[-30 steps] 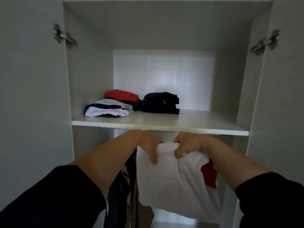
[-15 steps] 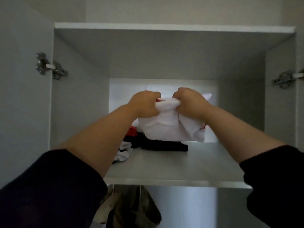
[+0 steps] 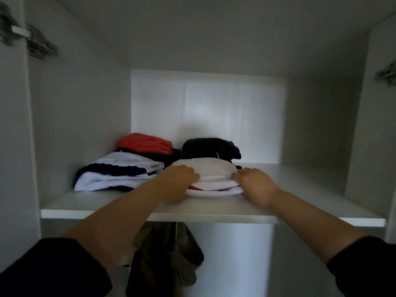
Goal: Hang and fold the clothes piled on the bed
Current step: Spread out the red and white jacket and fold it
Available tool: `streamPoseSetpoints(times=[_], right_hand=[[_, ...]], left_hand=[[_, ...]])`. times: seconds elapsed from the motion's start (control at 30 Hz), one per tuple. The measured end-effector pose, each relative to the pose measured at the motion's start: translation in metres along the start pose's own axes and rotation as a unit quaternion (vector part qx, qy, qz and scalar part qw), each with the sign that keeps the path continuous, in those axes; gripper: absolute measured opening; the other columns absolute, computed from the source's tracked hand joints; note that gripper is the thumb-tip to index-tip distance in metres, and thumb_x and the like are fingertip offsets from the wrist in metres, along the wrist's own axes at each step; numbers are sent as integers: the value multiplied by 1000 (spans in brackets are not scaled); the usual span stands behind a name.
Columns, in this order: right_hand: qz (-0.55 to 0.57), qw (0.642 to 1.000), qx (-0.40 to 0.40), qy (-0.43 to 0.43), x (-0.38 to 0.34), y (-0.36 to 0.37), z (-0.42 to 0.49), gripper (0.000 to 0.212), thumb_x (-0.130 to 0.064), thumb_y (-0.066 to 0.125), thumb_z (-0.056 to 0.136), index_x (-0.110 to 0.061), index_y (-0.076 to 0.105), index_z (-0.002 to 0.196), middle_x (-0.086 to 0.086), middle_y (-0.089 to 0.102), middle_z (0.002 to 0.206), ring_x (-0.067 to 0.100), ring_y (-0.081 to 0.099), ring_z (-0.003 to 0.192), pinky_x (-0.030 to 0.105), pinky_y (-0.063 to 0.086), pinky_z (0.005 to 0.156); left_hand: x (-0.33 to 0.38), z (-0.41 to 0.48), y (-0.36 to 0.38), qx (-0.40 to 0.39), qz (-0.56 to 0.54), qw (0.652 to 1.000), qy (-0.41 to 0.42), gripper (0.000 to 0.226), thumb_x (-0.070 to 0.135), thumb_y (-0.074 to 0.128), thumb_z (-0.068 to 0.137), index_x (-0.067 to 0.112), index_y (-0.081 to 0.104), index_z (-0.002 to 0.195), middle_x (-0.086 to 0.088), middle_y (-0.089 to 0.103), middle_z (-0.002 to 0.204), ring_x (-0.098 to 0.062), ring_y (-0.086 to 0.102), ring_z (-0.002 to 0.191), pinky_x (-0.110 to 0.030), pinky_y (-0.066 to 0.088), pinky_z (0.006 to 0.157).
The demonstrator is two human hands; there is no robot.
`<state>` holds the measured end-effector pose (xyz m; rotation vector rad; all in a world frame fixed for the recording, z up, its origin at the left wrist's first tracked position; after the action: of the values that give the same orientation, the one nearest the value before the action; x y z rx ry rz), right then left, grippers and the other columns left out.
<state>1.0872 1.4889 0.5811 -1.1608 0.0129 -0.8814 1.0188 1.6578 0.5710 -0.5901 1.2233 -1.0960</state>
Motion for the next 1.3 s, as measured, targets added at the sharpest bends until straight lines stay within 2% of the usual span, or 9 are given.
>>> streamPoseSetpoints(times=[0.07, 0.13, 0.23, 0.3, 0.37, 0.5, 0.93, 1.13, 1.3], right_hand=[[106, 994, -29, 1, -2, 1, -1, 26, -1, 50, 80, -11, 56, 102, 6, 56, 105, 24, 53, 100, 24, 31, 70], [283, 958, -40, 25, -2, -9, 2, 31, 8, 48, 76, -9, 64, 96, 5, 59, 100, 22, 55, 97, 16, 39, 72], [455, 878, 69, 135, 3, -26, 13, 32, 5, 46, 84, -12, 69, 99, 1, 61, 104, 17, 55, 102, 5, 37, 80], [387, 903, 90, 163, -4, -22, 25, 34, -10, 43, 95, -11, 60, 124, 9, 54, 126, 24, 49, 118, 25, 37, 99], [251, 956, -40, 148, -21, 11, 39, 48, -29, 32, 101, -19, 31, 148, 12, 34, 149, 29, 34, 135, 42, 31, 108], [167, 964, -154, 137, -30, 59, 56, 55, -48, 18, 101, -33, 2, 152, 5, 4, 161, 26, 6, 147, 54, 15, 115], [338, 920, -82, 180, -16, 46, 19, 55, -31, 40, 101, -12, 24, 150, 11, 28, 155, 25, 31, 139, 27, 24, 110], [282, 908, 45, 306, 40, -7, -112, 43, -25, 40, 98, -10, 42, 138, 18, 53, 132, 32, 51, 120, 34, 40, 96], [243, 883, 111, 386, 81, -50, -256, 36, -23, 46, 95, -5, 55, 125, 18, 55, 127, 34, 50, 117, 35, 40, 94]], left_hand=[[-5, 1, -6, -45, -95, 994, -16, 22, 42, 55, 87, 23, 52, 97, 3, 52, 99, -14, 47, 87, -27, 34, 72], [-16, 3, -23, -32, -278, 957, -72, 40, 53, 46, 93, 20, 50, 71, 3, 52, 78, -12, 47, 71, -30, 38, 70], [-28, 15, -36, 64, -303, 941, -135, 44, 37, 28, 103, 10, 56, 84, -10, 58, 95, -25, 54, 91, -39, 42, 88], [-18, 24, -20, 53, -242, 958, -146, 42, 31, 23, 104, 7, 55, 114, -15, 56, 122, -31, 51, 112, -43, 39, 99], [-8, 32, 8, 22, -202, 969, -138, 44, 34, 24, 104, 13, 46, 136, -11, 47, 141, -28, 43, 127, -42, 31, 108], [-16, 40, 37, 49, -161, 972, -165, 55, 45, 30, 101, 22, 26, 150, -5, 26, 156, -25, 23, 141, -42, 18, 113], [9, 27, 24, 29, -202, 965, -167, 59, 52, 37, 96, 24, 29, 148, -4, 29, 154, -26, 27, 138, -45, 17, 112], [113, 11, -16, 41, -314, 941, -122, 54, 43, 49, 95, 18, 41, 143, -3, 42, 147, -20, 38, 133, -32, 27, 111], [239, 0, -50, 42, -298, 949, -97, 56, 36, 52, 94, 17, 38, 144, -6, 31, 153, -23, 27, 140, -35, 22, 114]])
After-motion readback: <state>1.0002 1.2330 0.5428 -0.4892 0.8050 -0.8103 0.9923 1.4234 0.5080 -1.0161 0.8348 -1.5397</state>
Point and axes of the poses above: each hand's wrist, its own z-axis towards the middle knuckle, its own y-axis out of the palm, x = y × z, the point moved 7 cm from there along z, towards the middle knuckle
